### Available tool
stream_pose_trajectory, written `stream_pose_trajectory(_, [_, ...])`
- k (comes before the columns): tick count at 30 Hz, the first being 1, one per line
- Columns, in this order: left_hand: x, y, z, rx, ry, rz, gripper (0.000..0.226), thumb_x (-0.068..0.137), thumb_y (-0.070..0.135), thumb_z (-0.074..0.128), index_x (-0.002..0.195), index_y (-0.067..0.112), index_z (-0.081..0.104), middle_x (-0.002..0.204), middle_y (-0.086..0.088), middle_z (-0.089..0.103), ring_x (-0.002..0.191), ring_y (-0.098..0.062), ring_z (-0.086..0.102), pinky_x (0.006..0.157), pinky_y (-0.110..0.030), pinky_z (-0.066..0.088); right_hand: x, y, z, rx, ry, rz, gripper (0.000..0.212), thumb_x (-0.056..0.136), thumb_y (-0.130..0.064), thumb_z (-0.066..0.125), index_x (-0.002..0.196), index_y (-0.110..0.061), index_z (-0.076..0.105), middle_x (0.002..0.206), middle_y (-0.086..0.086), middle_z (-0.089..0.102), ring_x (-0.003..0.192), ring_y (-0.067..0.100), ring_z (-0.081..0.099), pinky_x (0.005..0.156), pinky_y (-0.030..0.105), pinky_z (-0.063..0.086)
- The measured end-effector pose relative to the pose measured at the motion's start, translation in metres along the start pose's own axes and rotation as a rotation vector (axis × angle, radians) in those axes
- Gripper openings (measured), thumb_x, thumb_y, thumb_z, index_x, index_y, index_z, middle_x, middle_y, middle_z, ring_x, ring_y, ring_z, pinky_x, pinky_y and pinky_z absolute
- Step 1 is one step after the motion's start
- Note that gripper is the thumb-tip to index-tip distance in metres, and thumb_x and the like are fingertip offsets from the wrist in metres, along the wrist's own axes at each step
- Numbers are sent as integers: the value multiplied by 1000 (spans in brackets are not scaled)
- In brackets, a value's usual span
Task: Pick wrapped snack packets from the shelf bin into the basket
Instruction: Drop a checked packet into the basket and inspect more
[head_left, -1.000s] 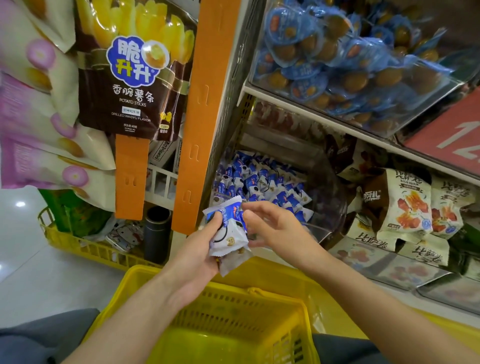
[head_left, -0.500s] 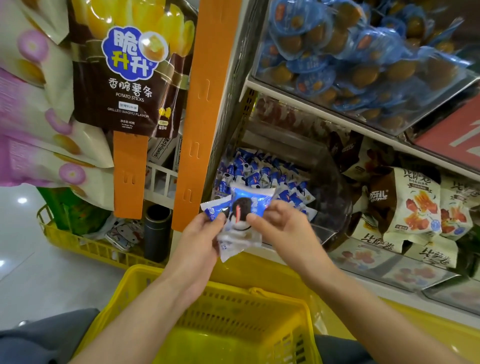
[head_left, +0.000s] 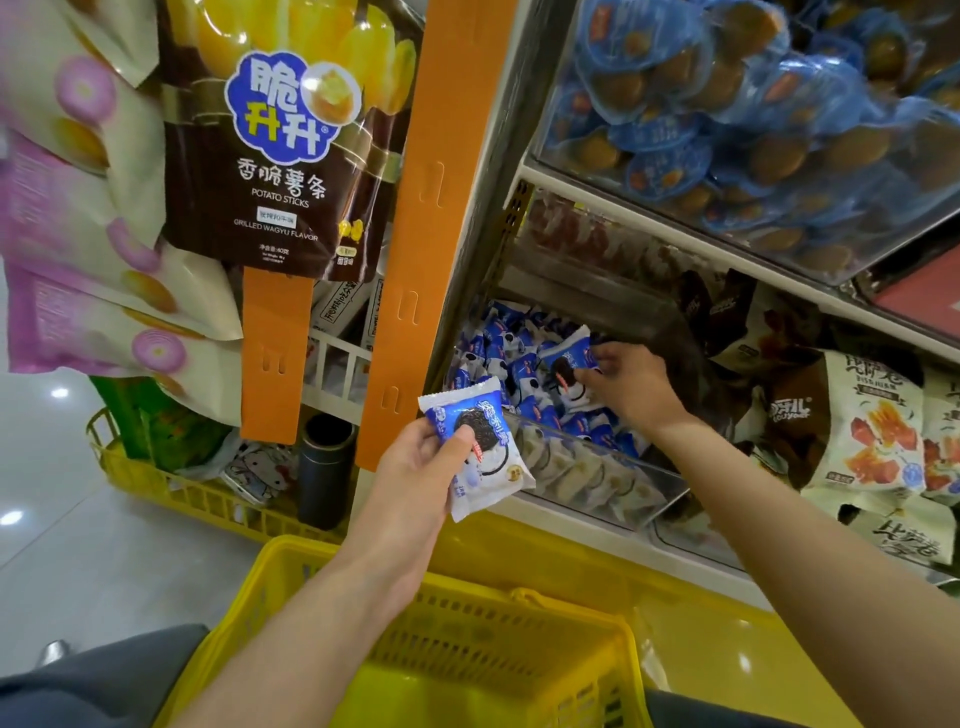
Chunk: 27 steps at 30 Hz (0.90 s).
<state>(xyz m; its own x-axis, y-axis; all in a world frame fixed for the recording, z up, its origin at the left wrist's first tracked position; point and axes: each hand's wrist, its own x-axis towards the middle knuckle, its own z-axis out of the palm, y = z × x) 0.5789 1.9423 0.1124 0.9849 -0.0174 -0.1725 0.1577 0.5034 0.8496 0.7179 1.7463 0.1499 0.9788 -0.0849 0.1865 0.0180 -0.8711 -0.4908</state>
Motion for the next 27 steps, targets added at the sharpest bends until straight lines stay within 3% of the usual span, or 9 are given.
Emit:
stream_pose_trajectory(3, [1,0,0,-2,-7,-3,19,92,17,51,110,20,56,105,-3,69,93,-13,68,80,-29,54,6,-5,-5,-162,-102,-7,50,83,-26,68,127,-4,54,122,14,60,111,24,57,87,25,44])
stream_pose_trajectory(9, [2,-3,4,-1,-29,-10,16,91,18,52,106,22,56,104,-2,69,92,-12,68,76,-27,55,18,-19,-1,-410,-281,27,45,84,-27,67,122,-4,58,126,12,58,113,25,56,93,32,46])
stream_pose_trajectory(12, [3,-3,4,-18,-43,-18,15,90,17,53,104,24,56,101,-1,70,87,-8,69,72,-23,57,23,-23,10,-346,-244,27,41,82,-26,69,116,-5,62,118,11,62,108,24,58,90,32,47])
stream_pose_trajectory(16, [4,-1,4,-23,-66,-27,16,90,17,53,103,25,56,99,2,71,87,-7,69,75,-24,57,25,-19,24,-167,-108,30,29,82,-22,70,105,-7,63,92,9,65,97,25,60,78,29,44])
stream_pose_trajectory(20, [5,0,4,-12,-83,-29,16,91,17,53,104,25,56,96,4,72,89,-7,69,82,-29,55,27,-14,31,-194,-176,56,37,79,-24,73,108,-2,65,111,14,65,104,24,60,86,31,46])
stream_pose_trajectory(23, [5,-1,4,1,-78,-42,14,90,18,54,101,27,56,95,5,71,88,-7,69,85,-31,55,26,-13,31,-305,-250,60,33,83,-26,68,104,0,67,106,16,67,96,24,63,83,32,50])
stream_pose_trajectory(27, [4,-1,3,20,-69,-53,15,91,18,53,103,26,55,100,2,70,89,-7,69,84,-32,55,20,-12,31,-273,-301,92,41,91,-33,56,113,1,60,112,19,64,103,29,60,89,37,47])
